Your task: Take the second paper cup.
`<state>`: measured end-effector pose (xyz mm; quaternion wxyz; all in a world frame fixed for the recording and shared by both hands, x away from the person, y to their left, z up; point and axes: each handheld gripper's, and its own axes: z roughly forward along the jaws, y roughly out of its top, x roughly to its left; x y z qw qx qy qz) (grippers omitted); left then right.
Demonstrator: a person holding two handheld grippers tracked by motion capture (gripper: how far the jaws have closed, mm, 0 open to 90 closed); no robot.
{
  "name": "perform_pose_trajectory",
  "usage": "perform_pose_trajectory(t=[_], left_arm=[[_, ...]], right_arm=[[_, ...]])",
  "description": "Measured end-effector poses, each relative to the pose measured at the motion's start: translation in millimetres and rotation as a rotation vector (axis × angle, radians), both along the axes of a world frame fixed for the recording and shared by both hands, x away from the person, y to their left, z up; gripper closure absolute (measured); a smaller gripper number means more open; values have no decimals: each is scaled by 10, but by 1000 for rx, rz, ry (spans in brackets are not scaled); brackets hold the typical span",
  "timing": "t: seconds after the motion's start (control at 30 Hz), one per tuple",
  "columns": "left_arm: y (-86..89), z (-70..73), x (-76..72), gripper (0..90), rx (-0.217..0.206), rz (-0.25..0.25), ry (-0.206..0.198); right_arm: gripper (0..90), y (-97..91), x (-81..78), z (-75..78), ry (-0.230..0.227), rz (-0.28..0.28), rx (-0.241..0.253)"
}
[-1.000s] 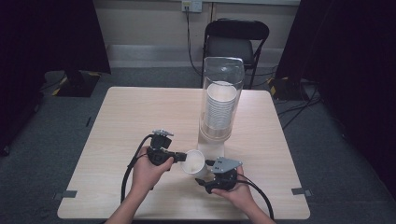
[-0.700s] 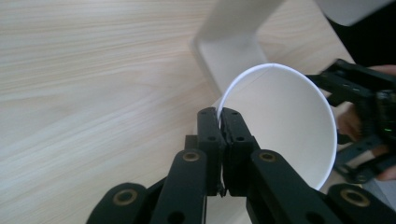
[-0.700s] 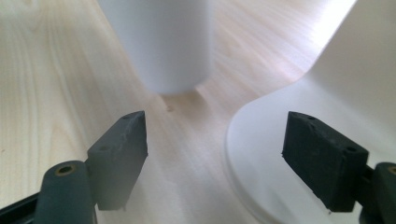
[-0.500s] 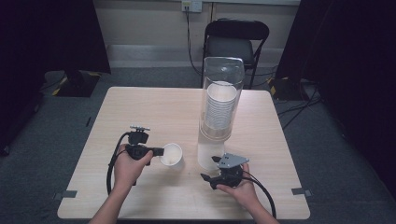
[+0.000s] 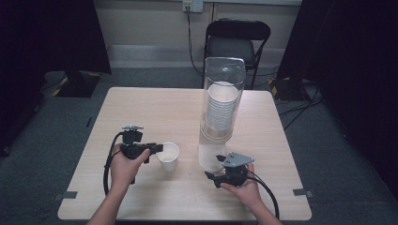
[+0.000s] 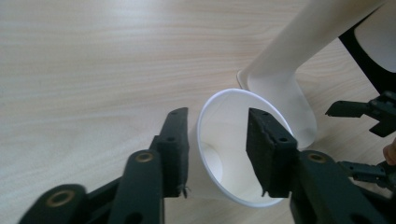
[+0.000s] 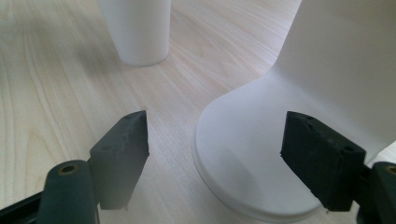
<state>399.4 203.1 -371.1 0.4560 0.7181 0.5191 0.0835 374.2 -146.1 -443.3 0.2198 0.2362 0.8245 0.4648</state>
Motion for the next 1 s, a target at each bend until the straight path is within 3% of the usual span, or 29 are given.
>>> perform_pose_trajectory(t=[0.1,0.27,0.37,0.4,0.63,0.87,1.0], left_arm=[[100,21,-91,514,9,-37,-67],[296,5,-265,469,3,-78,-107],[372,-52,-322,435,20,-80,-126],[438,-146,-364,425,35,-96,-148],[595,-626,-405,393,60,-143,-156],[603,-854,-376,369,126,-151,-142],[578,-947,-375,328,194,-169,-146]], right_arm=[[226,-18,7,0,-1,-7,-7],[228,-43,22,4,2,-23,-6],[232,-47,28,8,6,-26,2],[233,-52,28,10,9,-28,3],[233,-70,49,12,25,-42,13],[231,-97,71,23,28,-54,15],[227,-115,87,34,34,-62,25]])
